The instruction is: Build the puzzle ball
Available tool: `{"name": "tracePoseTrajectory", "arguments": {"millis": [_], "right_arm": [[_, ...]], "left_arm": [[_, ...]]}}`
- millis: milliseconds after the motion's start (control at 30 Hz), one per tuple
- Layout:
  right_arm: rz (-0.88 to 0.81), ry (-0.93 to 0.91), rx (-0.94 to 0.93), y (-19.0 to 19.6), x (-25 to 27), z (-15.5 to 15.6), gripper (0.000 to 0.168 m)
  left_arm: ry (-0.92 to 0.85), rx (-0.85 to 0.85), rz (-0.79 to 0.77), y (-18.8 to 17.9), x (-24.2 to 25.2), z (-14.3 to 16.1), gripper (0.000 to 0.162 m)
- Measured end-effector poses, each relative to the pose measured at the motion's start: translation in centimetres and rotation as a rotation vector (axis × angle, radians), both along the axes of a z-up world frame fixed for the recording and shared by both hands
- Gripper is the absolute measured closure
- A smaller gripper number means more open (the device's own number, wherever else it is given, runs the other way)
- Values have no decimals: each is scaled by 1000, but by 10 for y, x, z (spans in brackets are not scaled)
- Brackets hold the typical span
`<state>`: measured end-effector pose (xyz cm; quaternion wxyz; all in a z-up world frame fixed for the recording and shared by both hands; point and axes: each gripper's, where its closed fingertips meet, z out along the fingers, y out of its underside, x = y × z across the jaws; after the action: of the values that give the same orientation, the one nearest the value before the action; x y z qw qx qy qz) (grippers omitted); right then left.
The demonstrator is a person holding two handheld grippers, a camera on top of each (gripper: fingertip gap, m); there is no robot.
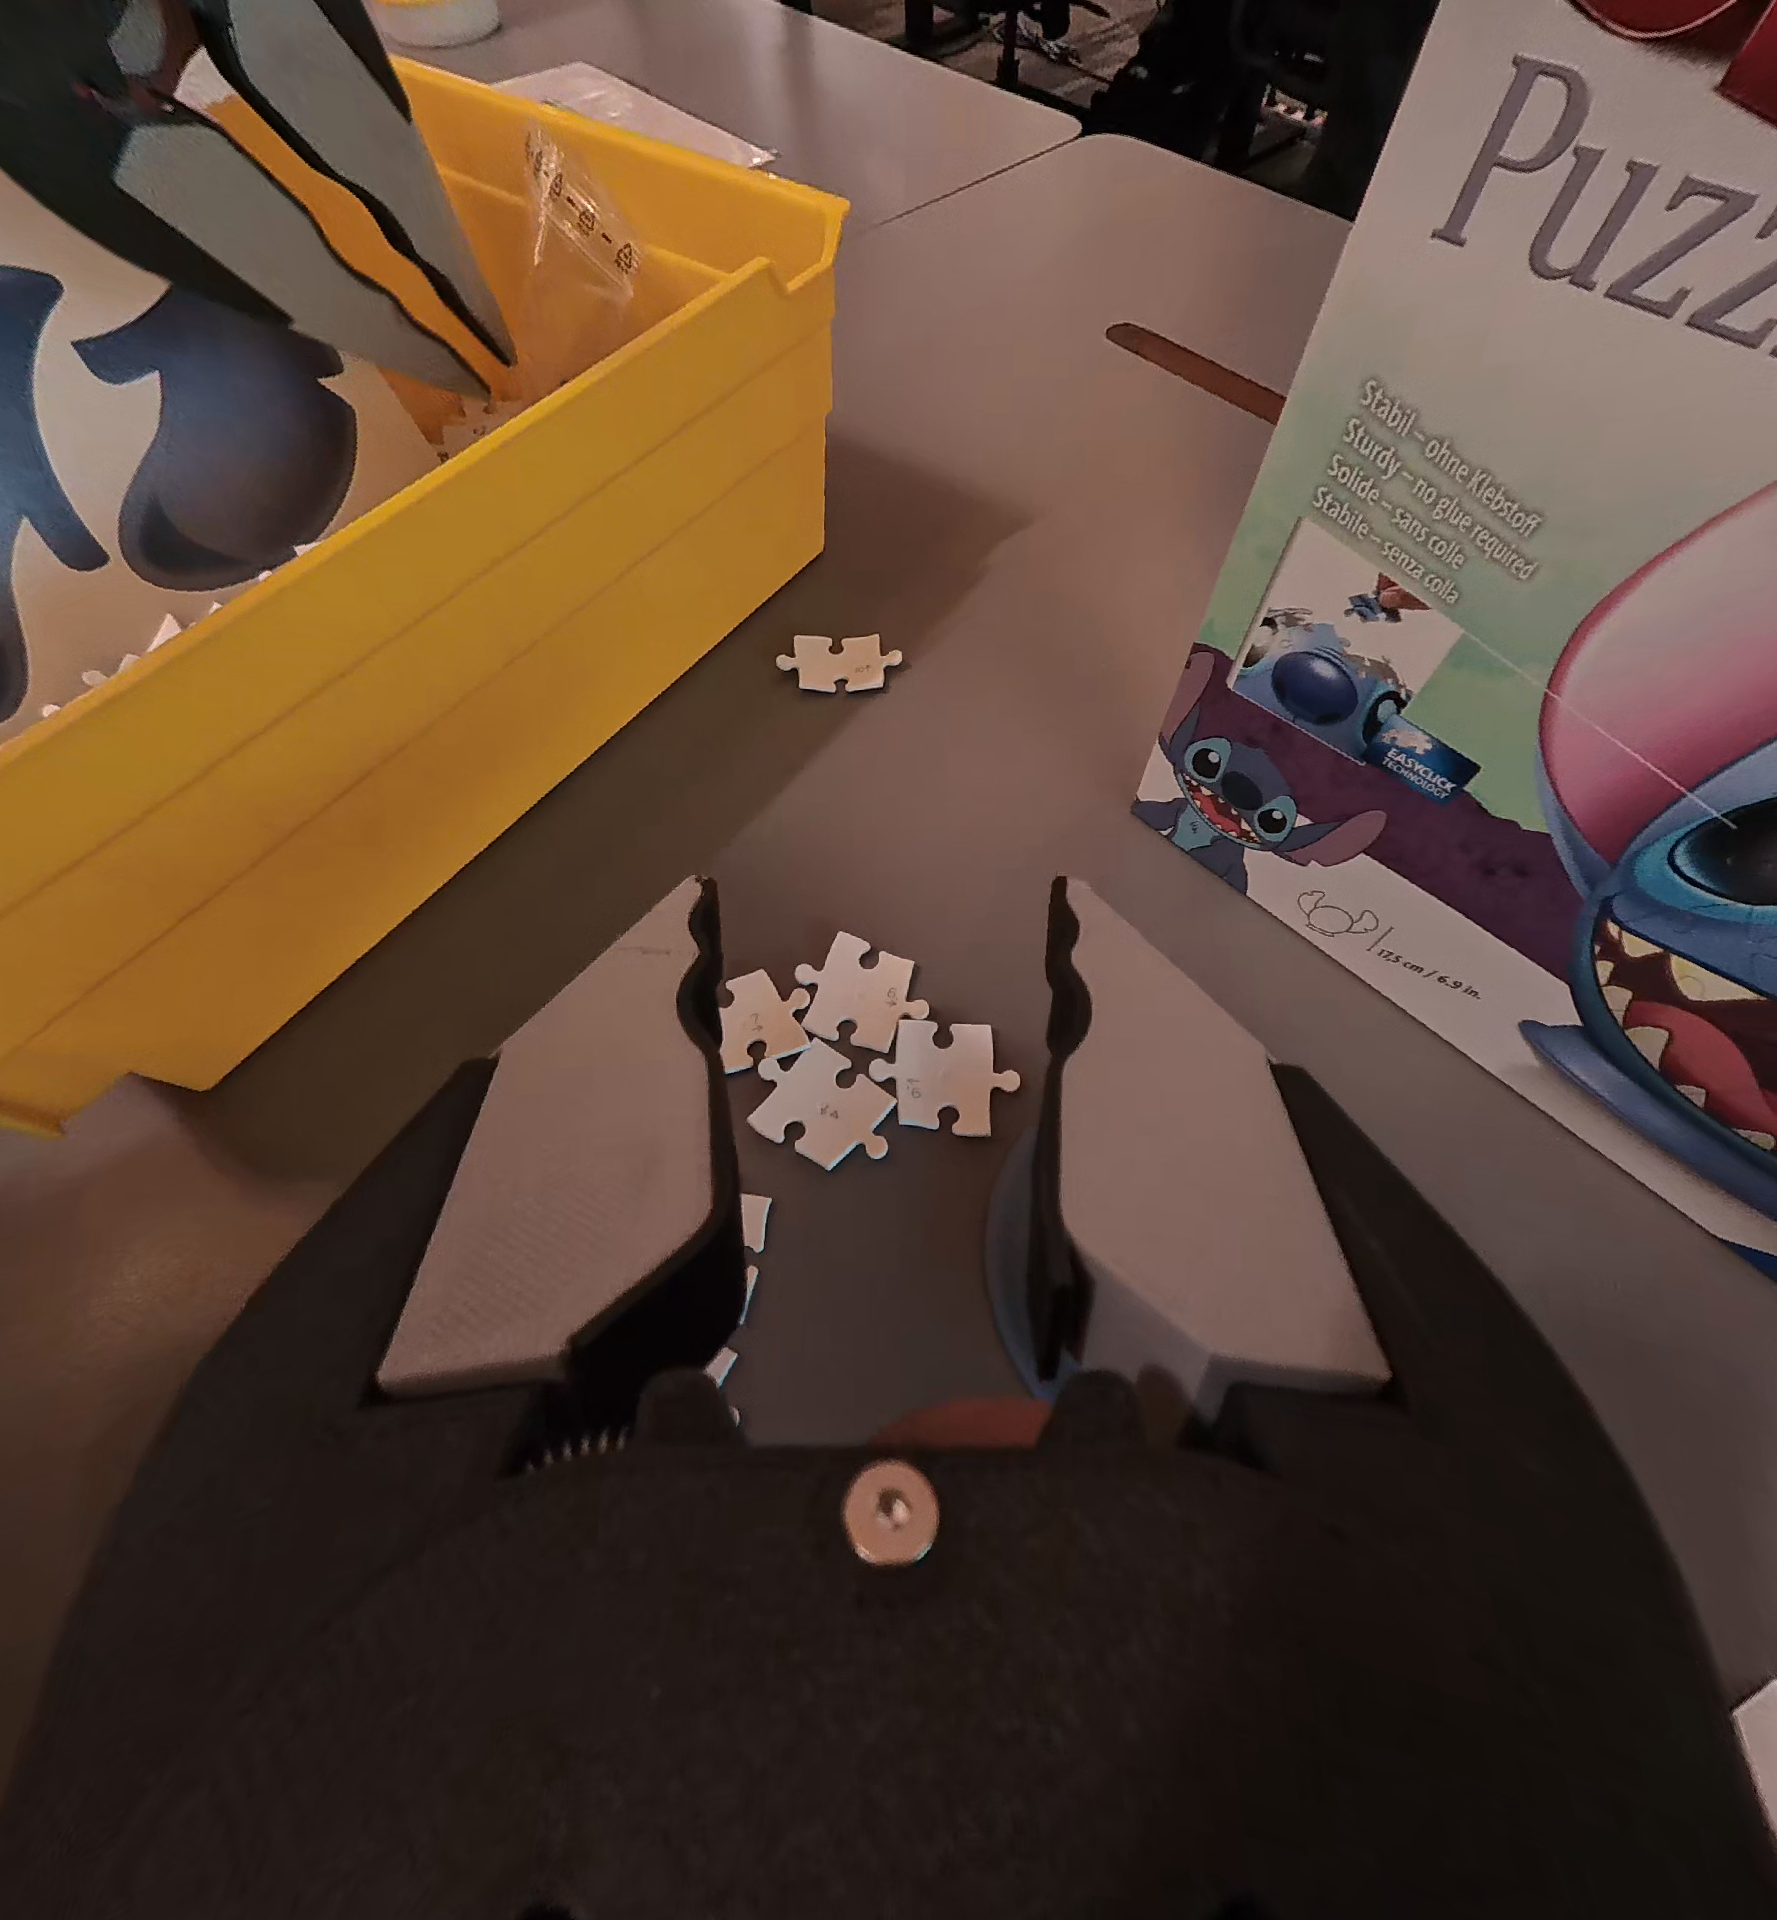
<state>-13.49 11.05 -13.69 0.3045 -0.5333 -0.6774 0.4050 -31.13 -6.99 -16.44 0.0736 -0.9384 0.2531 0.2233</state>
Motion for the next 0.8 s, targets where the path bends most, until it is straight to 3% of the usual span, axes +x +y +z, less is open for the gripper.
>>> {"name": "tracePoseTrajectory", "arguments": {"millis": [267,433,467,533,600,633,800], "right_arm": [[3,-11,17,-1,0,-5,109],[-2,-16,17,0,0,-7,110],[-3,-16,18,0,-1,-7,110],[-6,-18,19,1,-1,-8,110],[-11,-17,21,2,-1,-8,110],[-12,-15,20,3,-1,-7,110],[-18,-1,22,3,-1,-4,111]], "left_arm": [[3,11,82,-10,-21,2,156],[-105,-72,247,-29,-24,-15,140],[-174,-95,301,-33,-19,-22,144],[-228,-150,406,-37,-20,-32,132],[-198,-124,531,-37,-34,-31,132],[-206,-108,568,-35,-36,-30,141],[-171,-128,606,-40,-37,-33,138]]}}
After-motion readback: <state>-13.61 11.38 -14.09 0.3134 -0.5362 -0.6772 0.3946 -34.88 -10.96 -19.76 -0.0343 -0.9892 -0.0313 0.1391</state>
